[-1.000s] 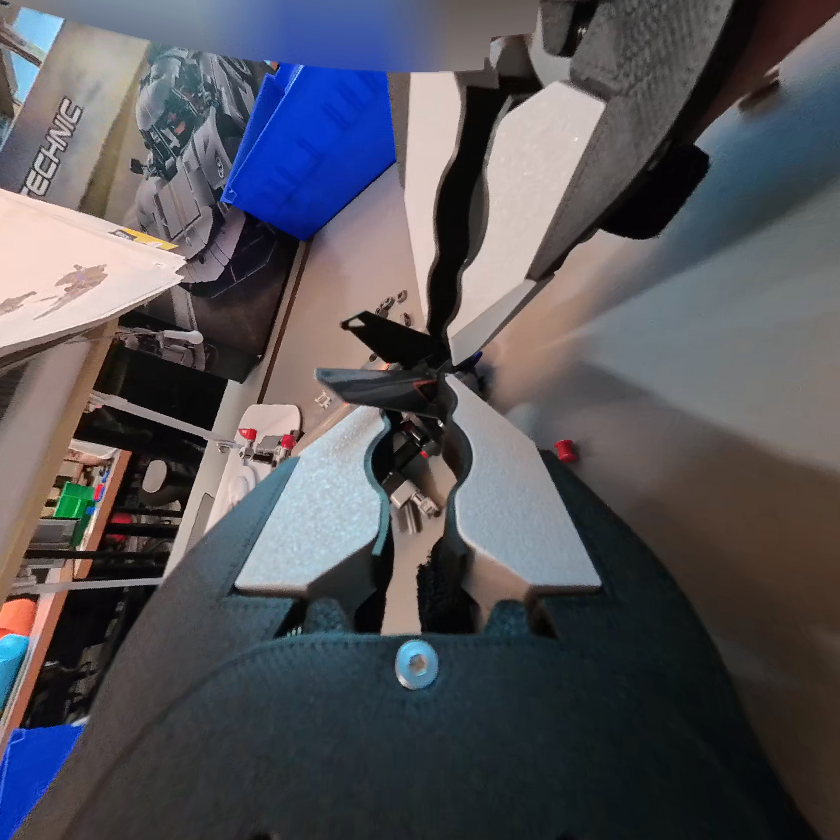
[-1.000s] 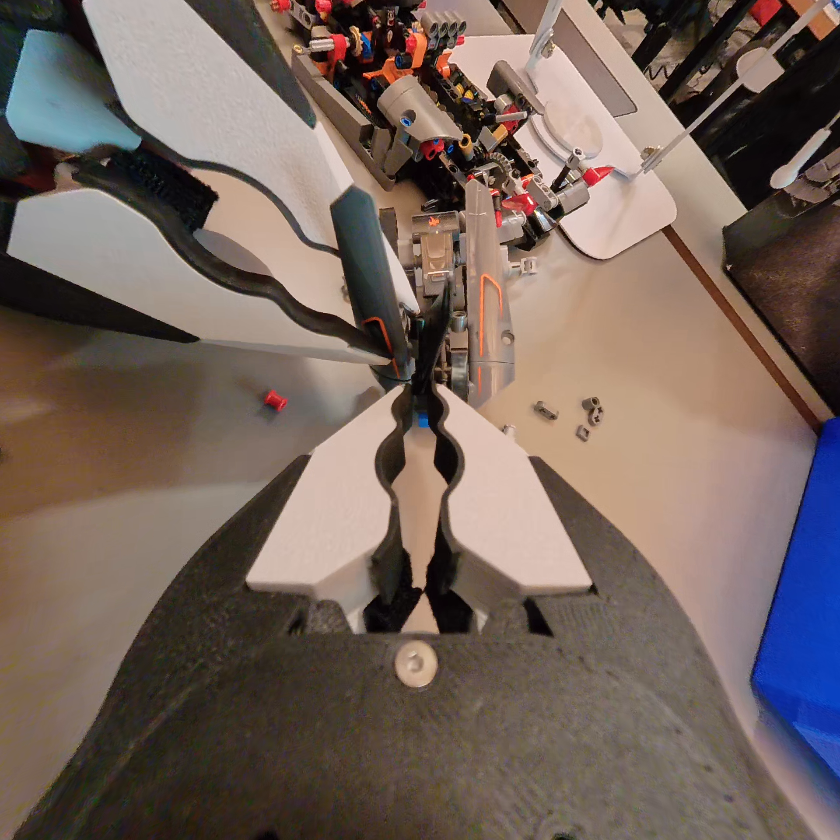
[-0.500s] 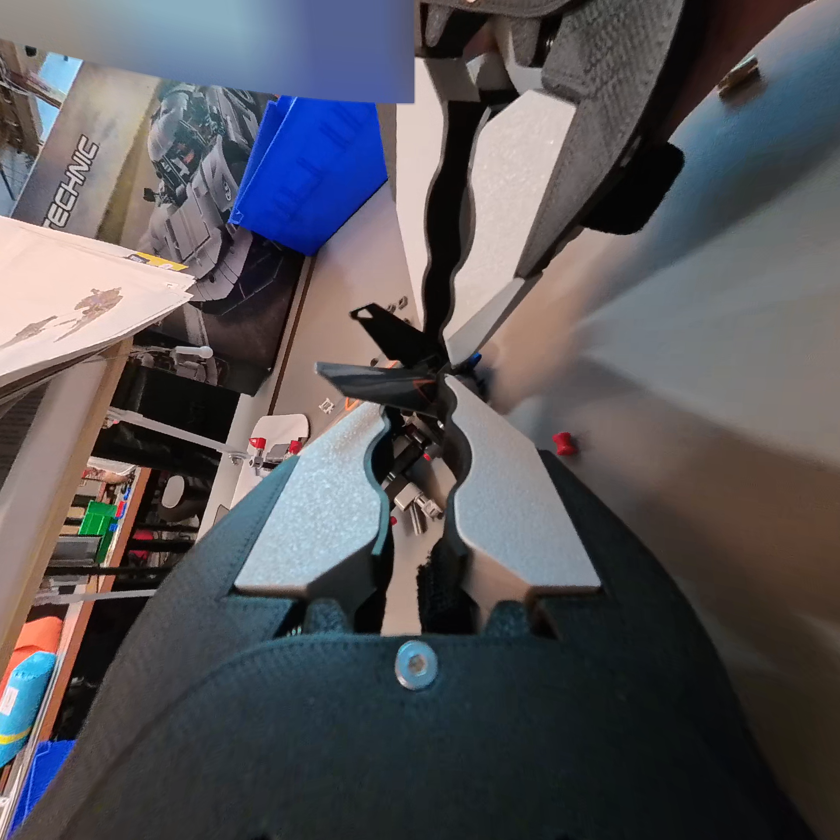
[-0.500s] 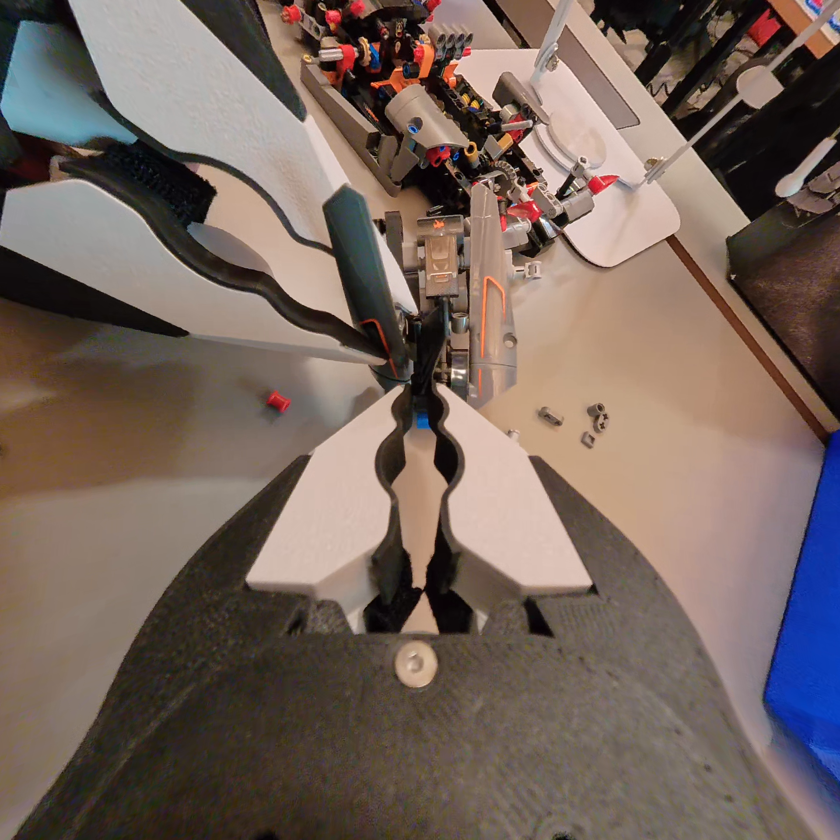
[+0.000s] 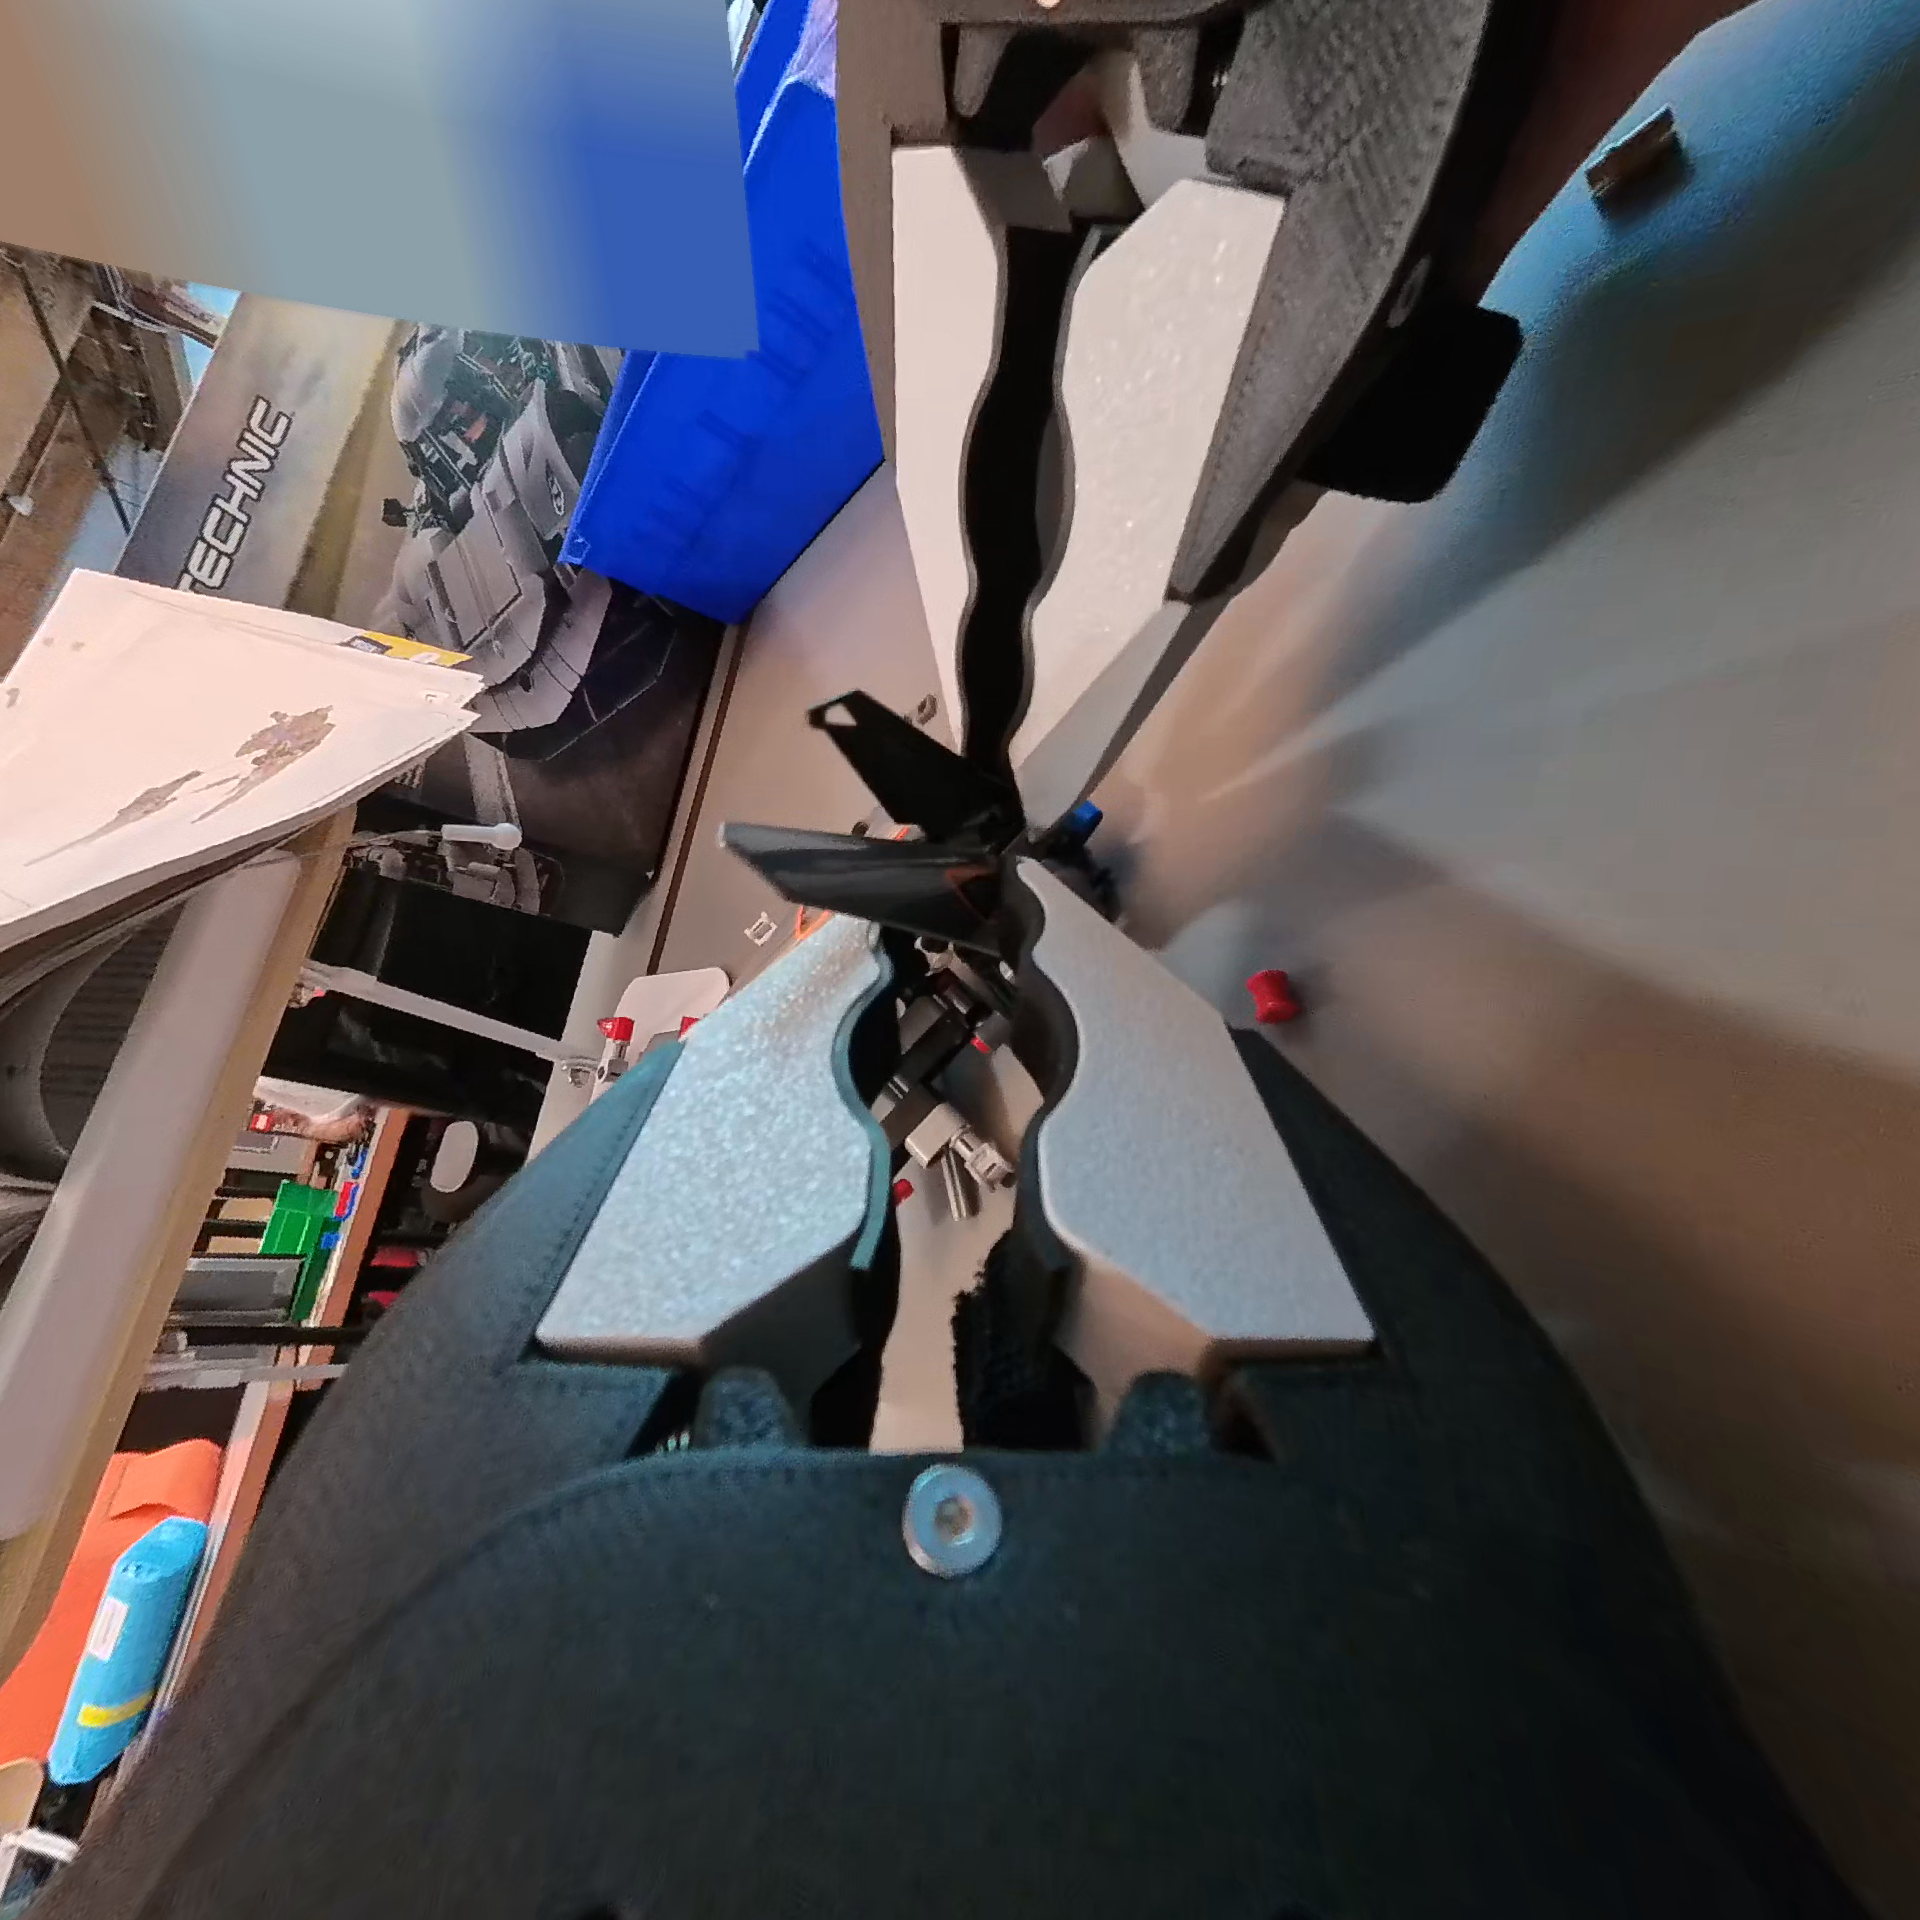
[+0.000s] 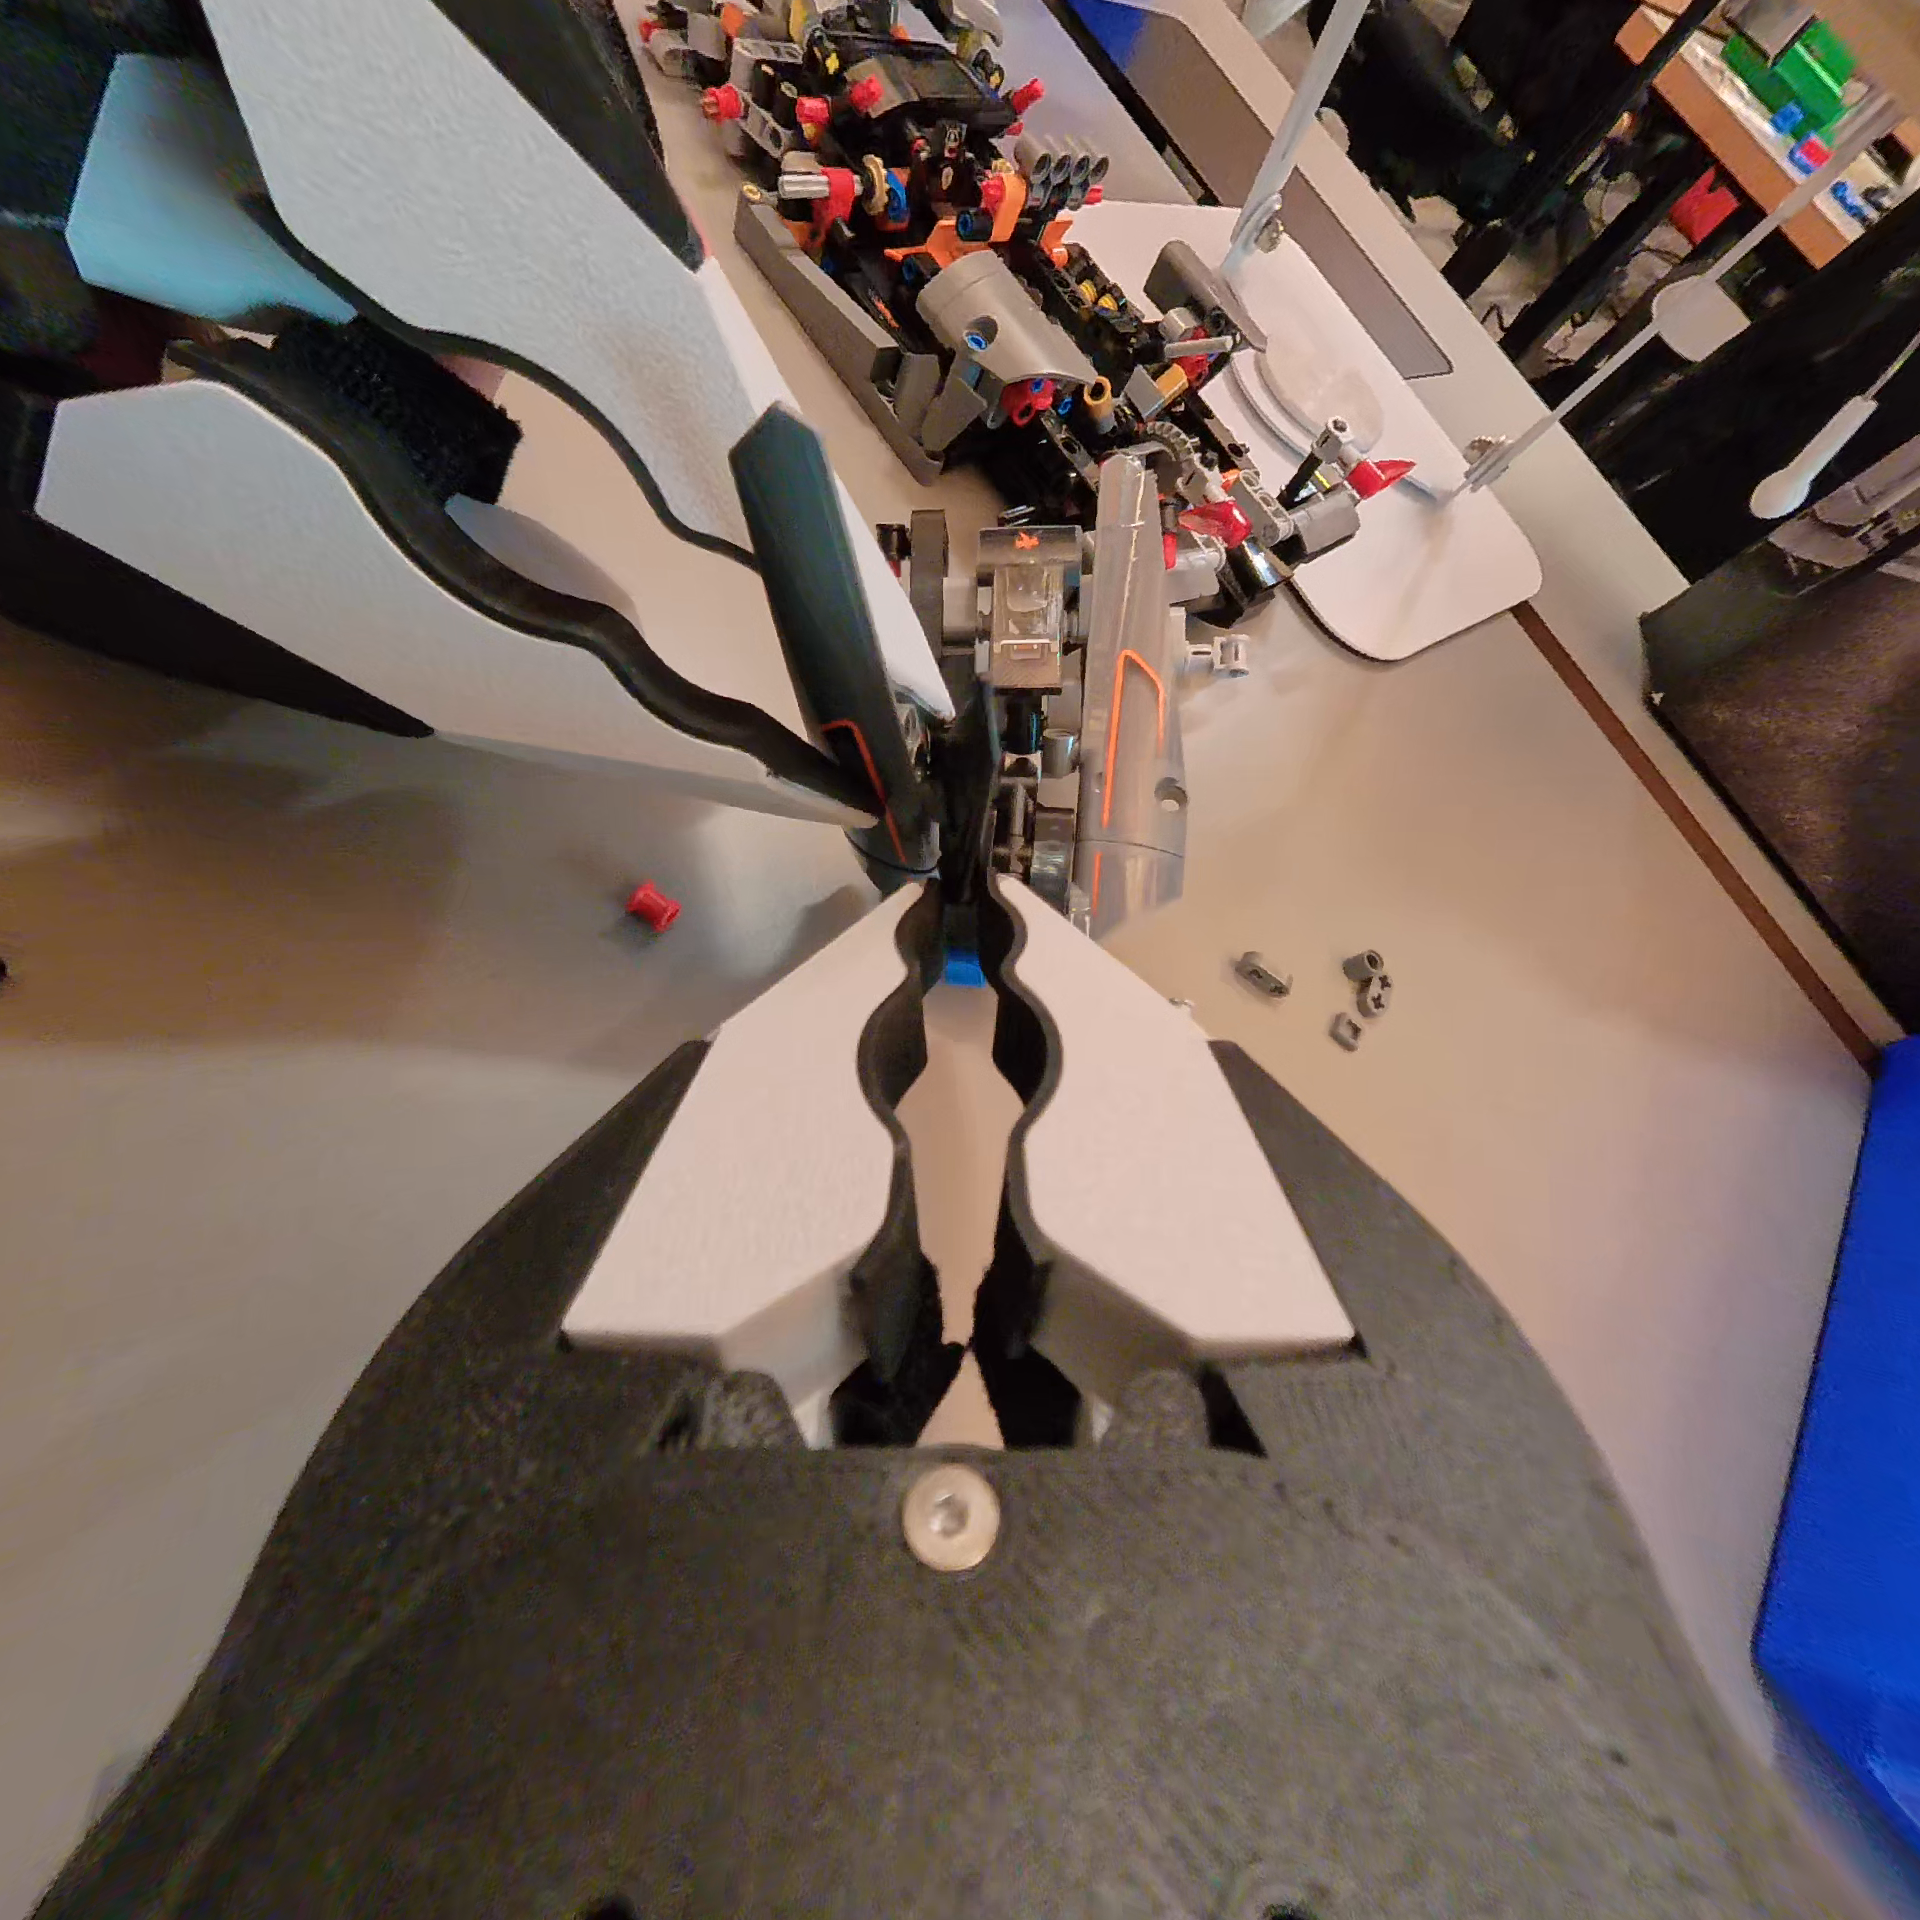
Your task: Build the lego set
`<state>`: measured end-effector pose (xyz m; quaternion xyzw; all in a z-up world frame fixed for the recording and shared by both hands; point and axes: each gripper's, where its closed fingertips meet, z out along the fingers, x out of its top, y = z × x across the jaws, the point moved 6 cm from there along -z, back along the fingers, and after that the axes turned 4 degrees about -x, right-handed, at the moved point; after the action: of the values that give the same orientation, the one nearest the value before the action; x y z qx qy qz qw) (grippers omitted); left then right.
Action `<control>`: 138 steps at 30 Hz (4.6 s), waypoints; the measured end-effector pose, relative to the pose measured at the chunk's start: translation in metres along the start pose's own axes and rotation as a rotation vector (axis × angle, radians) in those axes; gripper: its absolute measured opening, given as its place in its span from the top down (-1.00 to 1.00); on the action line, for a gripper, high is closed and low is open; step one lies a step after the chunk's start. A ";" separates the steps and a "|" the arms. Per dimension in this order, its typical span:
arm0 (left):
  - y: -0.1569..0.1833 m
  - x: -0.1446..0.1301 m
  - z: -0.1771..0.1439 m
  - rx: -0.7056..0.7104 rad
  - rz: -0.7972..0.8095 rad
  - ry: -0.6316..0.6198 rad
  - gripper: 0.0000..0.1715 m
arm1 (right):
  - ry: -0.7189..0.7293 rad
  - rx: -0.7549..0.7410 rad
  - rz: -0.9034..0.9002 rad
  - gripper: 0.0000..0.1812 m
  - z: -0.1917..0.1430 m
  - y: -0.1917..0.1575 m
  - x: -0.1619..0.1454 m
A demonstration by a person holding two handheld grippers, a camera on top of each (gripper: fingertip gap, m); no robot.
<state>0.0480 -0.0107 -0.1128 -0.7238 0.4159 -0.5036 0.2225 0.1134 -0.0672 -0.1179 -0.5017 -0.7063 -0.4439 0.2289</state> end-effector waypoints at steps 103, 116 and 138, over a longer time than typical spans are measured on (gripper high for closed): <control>-0.016 0.010 0.020 -0.144 -0.165 -0.102 0.84 | -0.106 0.214 0.197 0.96 0.004 0.029 -0.006; -0.022 0.005 0.022 -0.193 -0.247 -0.108 0.84 | -0.204 0.287 -0.009 0.97 0.013 0.037 0.003; -0.026 0.001 0.024 -0.218 -0.343 -0.058 0.83 | -0.158 0.309 0.046 0.95 0.017 0.041 -0.004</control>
<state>0.0799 0.0008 -0.1024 -0.8181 0.3320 -0.4649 0.0656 0.1545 -0.0506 -0.1134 -0.5100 -0.7701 -0.2840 0.2572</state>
